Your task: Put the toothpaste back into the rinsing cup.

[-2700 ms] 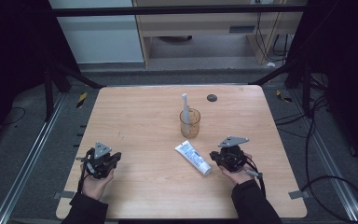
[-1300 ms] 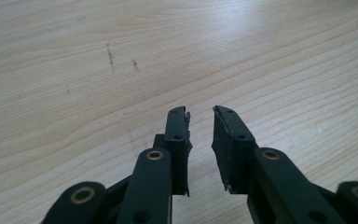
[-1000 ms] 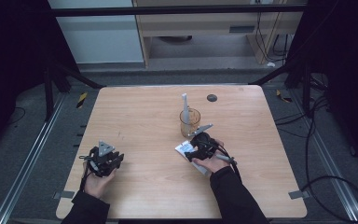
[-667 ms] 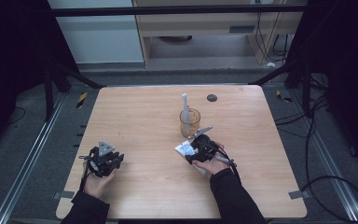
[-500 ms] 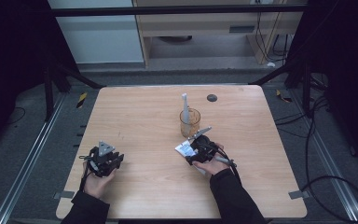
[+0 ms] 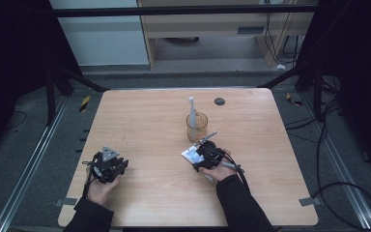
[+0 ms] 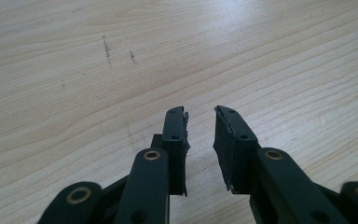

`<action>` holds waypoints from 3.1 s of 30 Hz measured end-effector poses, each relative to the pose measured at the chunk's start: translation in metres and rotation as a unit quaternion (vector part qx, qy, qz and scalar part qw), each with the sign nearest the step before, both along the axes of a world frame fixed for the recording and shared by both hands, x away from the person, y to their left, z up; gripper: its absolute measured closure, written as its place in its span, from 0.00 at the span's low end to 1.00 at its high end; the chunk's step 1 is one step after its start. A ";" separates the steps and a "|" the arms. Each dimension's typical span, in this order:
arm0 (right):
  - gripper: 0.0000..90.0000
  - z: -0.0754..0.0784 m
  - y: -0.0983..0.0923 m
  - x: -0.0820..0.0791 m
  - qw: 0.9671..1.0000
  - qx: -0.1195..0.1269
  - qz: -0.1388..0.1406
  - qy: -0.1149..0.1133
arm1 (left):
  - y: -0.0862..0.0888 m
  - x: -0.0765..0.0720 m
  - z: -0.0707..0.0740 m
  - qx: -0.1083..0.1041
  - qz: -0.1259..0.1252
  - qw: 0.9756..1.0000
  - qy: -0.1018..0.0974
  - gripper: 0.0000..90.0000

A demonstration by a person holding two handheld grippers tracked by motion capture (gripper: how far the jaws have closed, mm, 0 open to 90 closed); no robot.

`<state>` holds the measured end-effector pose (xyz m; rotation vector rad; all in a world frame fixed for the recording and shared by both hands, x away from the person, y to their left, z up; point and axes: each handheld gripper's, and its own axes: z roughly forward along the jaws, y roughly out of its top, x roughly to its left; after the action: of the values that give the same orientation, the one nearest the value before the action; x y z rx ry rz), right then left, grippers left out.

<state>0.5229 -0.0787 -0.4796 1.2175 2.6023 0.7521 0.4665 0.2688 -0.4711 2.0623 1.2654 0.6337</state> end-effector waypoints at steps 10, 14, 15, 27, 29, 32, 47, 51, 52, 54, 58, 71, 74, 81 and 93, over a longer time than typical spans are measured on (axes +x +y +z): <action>0.60 0.003 0.002 -0.001 1.000 -0.004 -0.009 0.006 | 0.000 0.000 0.000 -0.001 -0.001 1.000 -0.001 0.81; 0.71 0.006 -0.001 -0.002 1.000 0.008 -0.014 0.005 | 0.000 0.000 0.000 0.001 -0.002 1.000 0.001 0.81; 0.72 0.007 -0.001 -0.003 1.000 0.010 -0.017 0.008 | 0.000 0.000 0.000 0.000 -0.002 1.000 0.001 0.81; 0.76 0.028 -0.023 -0.020 0.997 0.066 -0.004 -0.029 | -0.001 0.000 0.000 -0.001 -0.003 1.000 0.000 0.81; 0.76 0.034 -0.029 -0.024 0.996 0.083 -0.004 -0.044 | -0.001 0.000 0.000 -0.001 -0.002 1.000 0.001 0.81; 0.76 0.043 -0.037 -0.028 0.992 0.103 -0.004 -0.067 | -0.001 0.000 0.000 -0.002 -0.001 1.000 0.000 0.81; 0.76 0.073 -0.069 -0.034 0.970 0.166 -0.058 -0.170 | -0.002 0.000 0.000 -0.001 -0.001 1.000 0.000 0.81; 0.76 0.081 -0.072 -0.030 0.958 0.189 -0.078 -0.201 | -0.002 0.000 0.000 -0.001 -0.001 1.000 -0.001 0.81; 0.76 0.083 -0.072 -0.029 0.955 0.197 -0.081 -0.208 | -0.002 0.000 0.000 -0.002 -0.001 1.000 -0.001 0.81; 0.76 0.085 -0.072 -0.026 0.949 0.206 -0.089 -0.222 | -0.001 0.000 0.000 -0.002 0.000 1.000 -0.003 0.81; 0.76 0.089 -0.070 -0.018 0.940 0.213 -0.109 -0.243 | -0.001 0.000 0.001 -0.002 0.002 1.000 -0.004 0.81; 0.76 0.091 -0.069 0.016 0.918 0.232 -0.158 -0.279 | 0.000 0.000 0.001 -0.001 0.003 1.000 -0.007 0.80; 0.76 0.090 -0.068 0.024 0.913 0.236 -0.167 -0.287 | 0.000 0.000 0.001 -0.002 0.003 1.000 -0.007 0.80; 0.76 0.091 -0.061 0.041 0.908 0.239 -0.175 -0.296 | 0.000 0.000 0.001 -0.001 0.004 1.000 -0.008 0.80; 0.76 0.087 -0.054 0.065 0.898 0.257 -0.197 -0.299 | 0.001 0.000 0.001 -0.002 0.005 1.000 -0.010 0.80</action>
<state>0.5877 -0.1329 -0.3923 1.3000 1.6406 1.4900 0.4663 0.2697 -0.4698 2.0430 1.2659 0.6550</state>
